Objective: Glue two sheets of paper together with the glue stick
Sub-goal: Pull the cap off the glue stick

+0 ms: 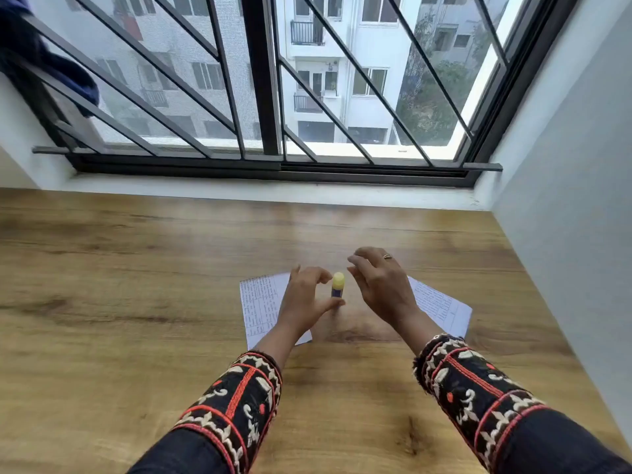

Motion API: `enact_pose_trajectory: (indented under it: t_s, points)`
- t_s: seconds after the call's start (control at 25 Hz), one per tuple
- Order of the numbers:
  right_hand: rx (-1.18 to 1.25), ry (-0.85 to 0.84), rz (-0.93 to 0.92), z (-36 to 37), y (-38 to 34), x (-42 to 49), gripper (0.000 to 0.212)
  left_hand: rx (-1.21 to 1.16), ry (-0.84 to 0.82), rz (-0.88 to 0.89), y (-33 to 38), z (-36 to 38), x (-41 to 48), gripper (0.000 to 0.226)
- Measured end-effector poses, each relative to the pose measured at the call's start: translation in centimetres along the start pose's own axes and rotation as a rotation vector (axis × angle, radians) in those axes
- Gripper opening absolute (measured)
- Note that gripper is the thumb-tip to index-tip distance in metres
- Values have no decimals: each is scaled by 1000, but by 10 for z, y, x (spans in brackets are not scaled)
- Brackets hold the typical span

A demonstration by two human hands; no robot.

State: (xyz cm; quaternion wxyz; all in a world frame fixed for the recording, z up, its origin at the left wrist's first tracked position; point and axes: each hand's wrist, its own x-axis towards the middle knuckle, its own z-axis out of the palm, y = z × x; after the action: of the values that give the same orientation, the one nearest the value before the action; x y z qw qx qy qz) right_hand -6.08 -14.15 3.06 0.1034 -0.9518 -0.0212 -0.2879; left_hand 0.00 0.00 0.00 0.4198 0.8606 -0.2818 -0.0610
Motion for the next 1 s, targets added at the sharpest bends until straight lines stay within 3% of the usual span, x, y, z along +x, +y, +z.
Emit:
enact_pose_trajectory:
  t_s: [0.32, 0.72, 1.0]
  points:
    - [181, 71, 182, 16, -6, 13, 35, -254, 75, 51, -7, 10, 15, 13]
    - [268, 55, 184, 6, -44, 0, 29, -275, 185, 270, -15, -5, -24, 18]
    - [240, 7, 145, -30, -72, -20, 25, -255, 263, 307, 5, -19, -62, 21]
